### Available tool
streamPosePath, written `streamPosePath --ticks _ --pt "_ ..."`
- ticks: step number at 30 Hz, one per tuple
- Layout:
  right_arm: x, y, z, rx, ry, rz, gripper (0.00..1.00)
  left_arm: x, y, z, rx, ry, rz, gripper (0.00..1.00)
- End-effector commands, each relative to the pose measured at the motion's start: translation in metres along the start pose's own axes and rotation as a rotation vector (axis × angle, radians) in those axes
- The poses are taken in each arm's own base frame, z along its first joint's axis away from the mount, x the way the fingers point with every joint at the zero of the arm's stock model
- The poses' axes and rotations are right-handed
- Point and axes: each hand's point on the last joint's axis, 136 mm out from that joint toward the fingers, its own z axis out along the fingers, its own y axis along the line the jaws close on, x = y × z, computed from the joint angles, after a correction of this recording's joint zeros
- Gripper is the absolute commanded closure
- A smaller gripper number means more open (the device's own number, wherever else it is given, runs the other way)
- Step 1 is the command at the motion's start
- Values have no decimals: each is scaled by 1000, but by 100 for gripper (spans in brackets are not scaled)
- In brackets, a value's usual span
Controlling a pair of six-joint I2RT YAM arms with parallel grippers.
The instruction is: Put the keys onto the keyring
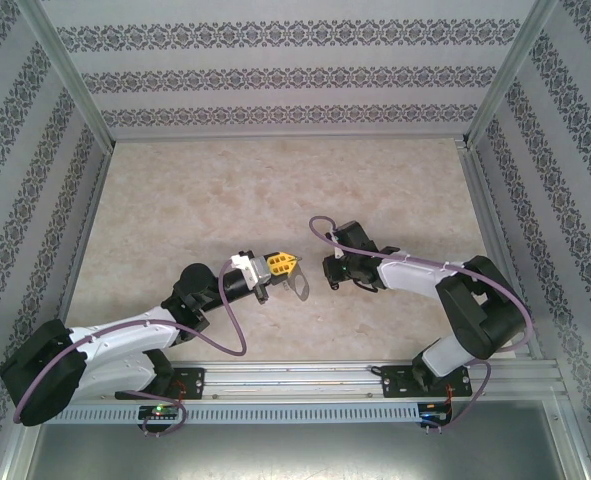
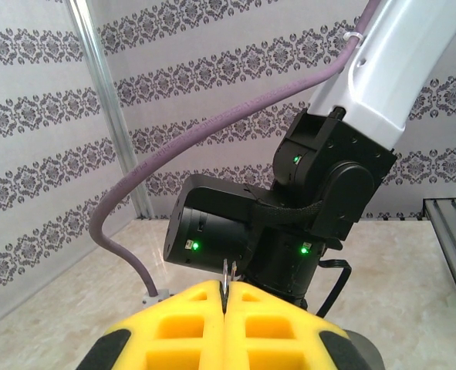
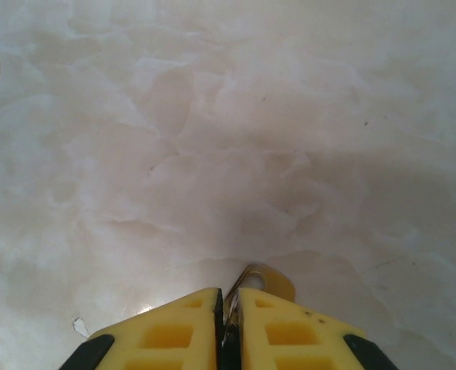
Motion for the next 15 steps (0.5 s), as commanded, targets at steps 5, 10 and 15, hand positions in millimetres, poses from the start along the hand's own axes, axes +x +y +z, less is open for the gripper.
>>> streamPosePath --ticks 5,10,15 --pt "-5 4 3 -1 -3 -3 84 -10 -4 0 3 -39 36 100" --pt "-5 4 4 -3 2 -4 88 -11 -4 0 4 -41 38 100" --pt "-3 5 5 -5 9 -6 89 -11 -4 0 6 -42 39 100"
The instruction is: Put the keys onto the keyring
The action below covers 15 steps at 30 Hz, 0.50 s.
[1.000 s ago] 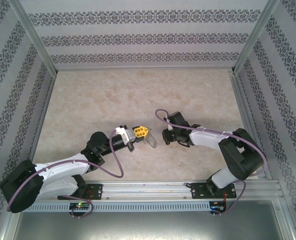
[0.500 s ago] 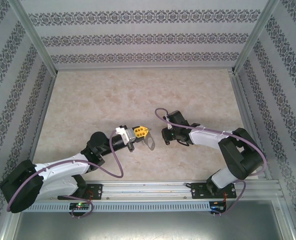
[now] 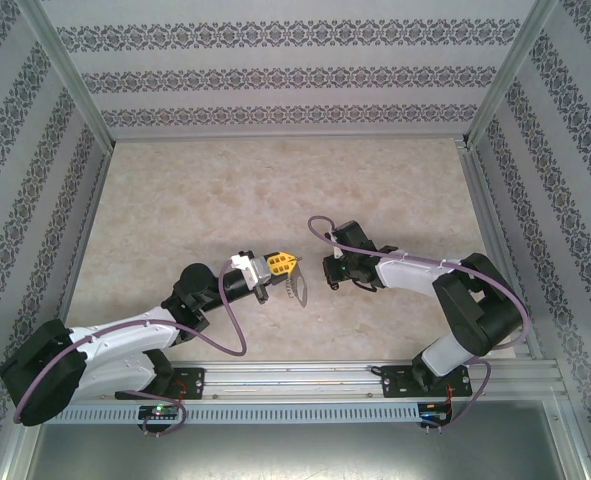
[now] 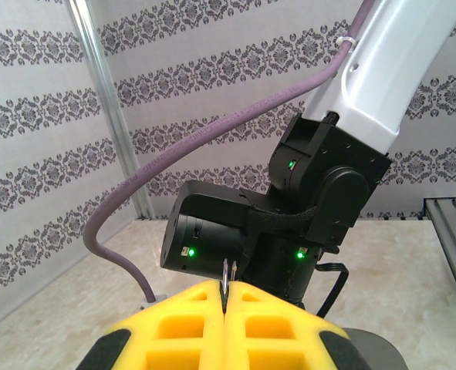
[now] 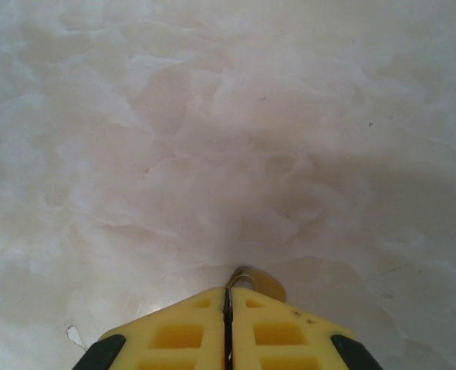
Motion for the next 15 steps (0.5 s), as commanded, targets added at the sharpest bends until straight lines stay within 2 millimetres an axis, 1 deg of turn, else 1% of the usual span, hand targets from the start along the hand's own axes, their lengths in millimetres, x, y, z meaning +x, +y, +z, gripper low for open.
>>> streamPosePath --ticks 1,2,10,12,14,15 --pt "-3 5 2 -8 5 -7 88 -10 -4 0 4 -41 35 100" --pt "-3 6 2 -10 3 -9 86 -11 -3 1 3 -42 36 100" --pt "0 6 4 -15 12 -8 86 -11 -3 1 3 -45 34 100" --pt "0 6 4 -17 11 -10 91 -11 -3 1 2 -44 37 100" --pt "0 6 4 -15 11 -11 99 -10 -3 1 0 -43 37 100" --pt "-1 7 2 -19 8 -12 100 -10 -3 1 2 -44 35 100"
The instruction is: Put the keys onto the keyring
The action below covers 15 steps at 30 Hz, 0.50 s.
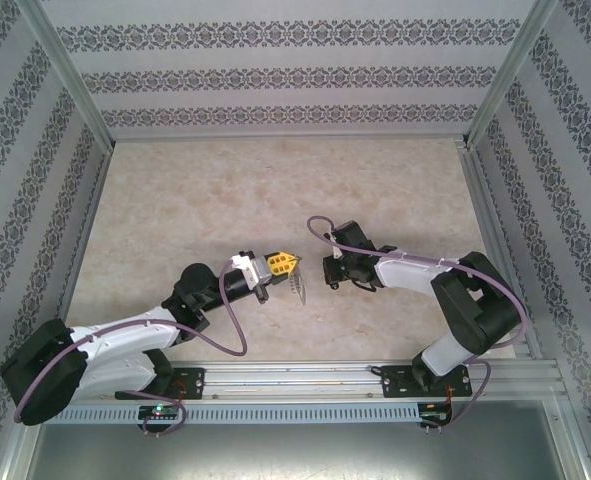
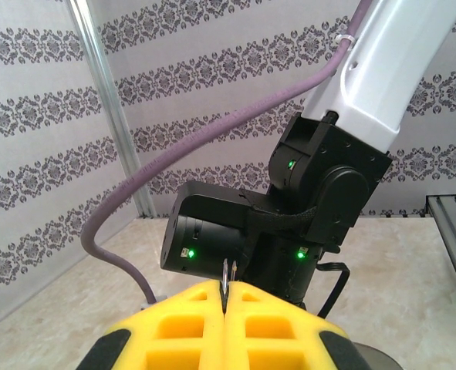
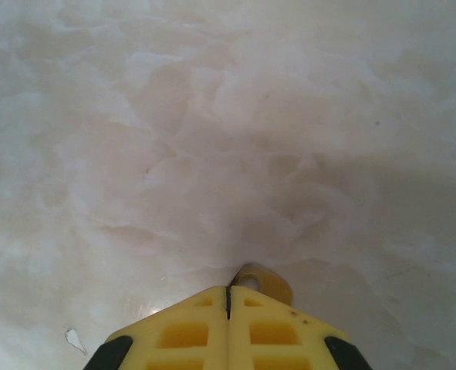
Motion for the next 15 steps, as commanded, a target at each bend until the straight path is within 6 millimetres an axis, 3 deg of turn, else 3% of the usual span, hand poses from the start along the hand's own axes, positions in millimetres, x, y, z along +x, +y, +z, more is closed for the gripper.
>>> streamPosePath --ticks 1,4,10,15 --pt "-3 7 -2 -19 -1 -10 100 -12 -4 0 5 -50 29 100" --pt "-13 15 -19 -43 -40 -23 100 -13 -4 0 3 -51 28 100" --pt "-57 31 -95 -209 -310 -14 100 -12 -4 0 4 -46 33 100" --pt "-70 51 -143 -375 -454 -74 100 -11 -4 2 10 -47 32 100"
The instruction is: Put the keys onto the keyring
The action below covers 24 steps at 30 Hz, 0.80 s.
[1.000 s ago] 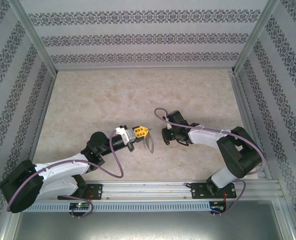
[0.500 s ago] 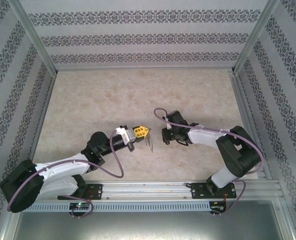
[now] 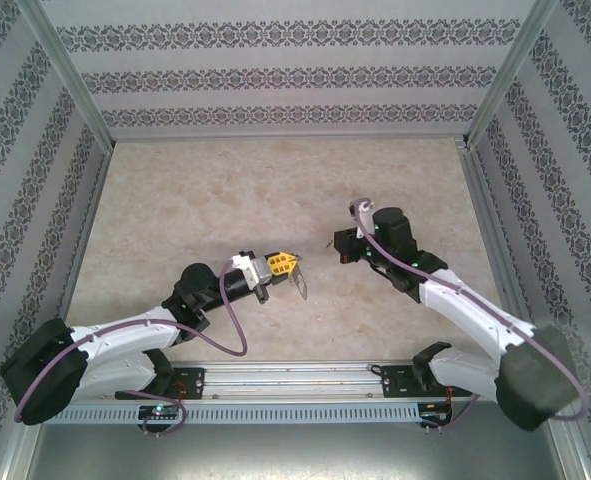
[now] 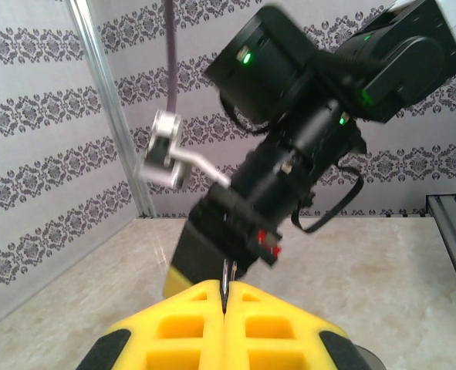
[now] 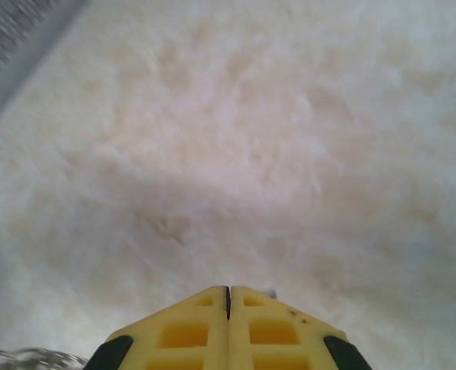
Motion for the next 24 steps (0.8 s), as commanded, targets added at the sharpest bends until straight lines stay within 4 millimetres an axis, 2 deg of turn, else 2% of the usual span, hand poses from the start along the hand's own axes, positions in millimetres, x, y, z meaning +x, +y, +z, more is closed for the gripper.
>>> streamPosePath --ticks 1,7,13,24 --pt "-2 25 -15 -159 -43 -33 100 -12 -4 2 10 -49 32 100" --pt "-22 55 -50 -308 -156 -81 100 -14 -5 4 23 -44 35 100" --pt "-29 77 -75 -417 -222 -119 100 -14 -5 8 34 -33 38 100" --pt "-22 96 -94 -514 -259 -149 100 -13 -6 22 69 -18 26 100"
